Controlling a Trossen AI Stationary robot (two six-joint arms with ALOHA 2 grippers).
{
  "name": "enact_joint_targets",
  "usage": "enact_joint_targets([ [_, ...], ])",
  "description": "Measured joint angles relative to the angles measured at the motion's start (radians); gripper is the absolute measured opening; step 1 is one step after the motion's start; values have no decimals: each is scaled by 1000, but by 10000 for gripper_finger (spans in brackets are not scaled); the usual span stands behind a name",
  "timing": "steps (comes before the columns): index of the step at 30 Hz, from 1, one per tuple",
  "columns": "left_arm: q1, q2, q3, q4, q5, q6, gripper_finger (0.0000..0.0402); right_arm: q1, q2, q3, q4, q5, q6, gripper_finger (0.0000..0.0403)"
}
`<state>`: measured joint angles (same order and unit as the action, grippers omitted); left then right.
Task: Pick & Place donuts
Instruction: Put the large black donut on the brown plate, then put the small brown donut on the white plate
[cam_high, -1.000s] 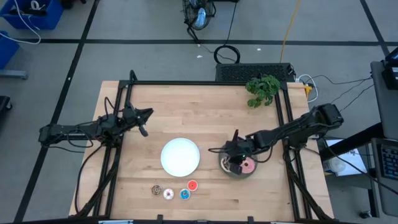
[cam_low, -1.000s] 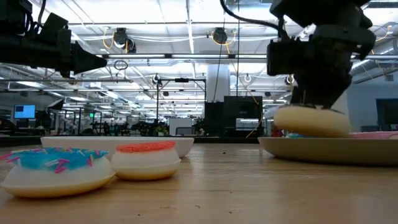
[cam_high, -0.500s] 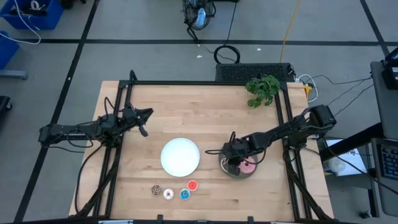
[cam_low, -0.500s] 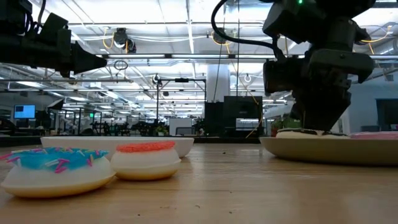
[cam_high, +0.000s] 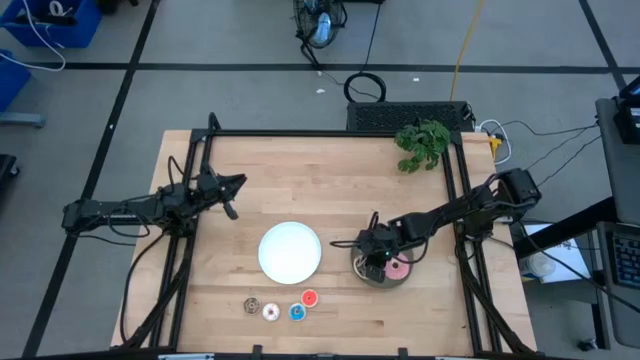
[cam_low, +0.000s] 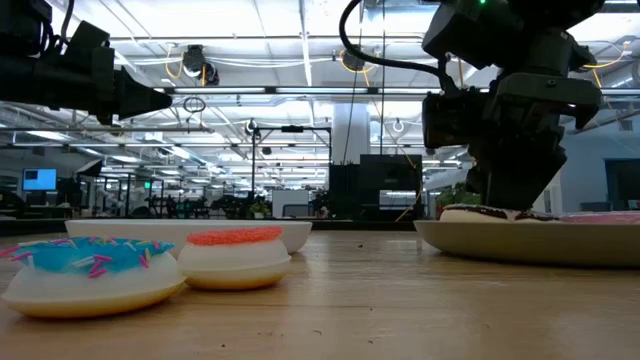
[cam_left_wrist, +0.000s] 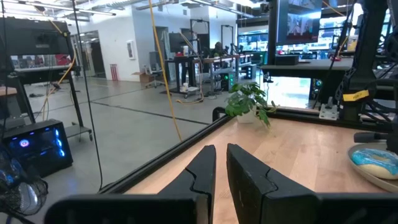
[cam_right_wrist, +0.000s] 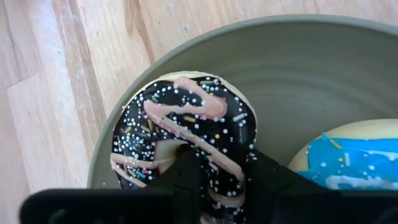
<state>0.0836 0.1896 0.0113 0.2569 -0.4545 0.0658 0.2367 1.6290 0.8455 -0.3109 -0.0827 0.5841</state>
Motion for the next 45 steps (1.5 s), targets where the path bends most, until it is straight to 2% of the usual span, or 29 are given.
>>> enact_joint_targets([
  [10,0,0,0,1,0,8,44,0,-54,68,-108,11,-13,137],
  [17,0,0,0,2,0,6,44,0,-53,129,-188,8,-24,143],
  [24,0,0,0,2,0,5,44,7,-49,132,-198,5,-33,147],
  [26,0,0,0,2,0,5,44,14,-49,132,-195,13,-45,160],
  [29,0,0,0,2,0,5,44,16,-49,130,-187,96,9,188],
  [35,0,0,0,2,0,4,44,-17,-57,162,-192,30,27,226],
  [40,0,0,0,2,0,4,44,-18,-57,163,-198,27,20,227],
  [45,0,0,0,2,0,4,44,-16,-67,164,-216,25,29,210],
])
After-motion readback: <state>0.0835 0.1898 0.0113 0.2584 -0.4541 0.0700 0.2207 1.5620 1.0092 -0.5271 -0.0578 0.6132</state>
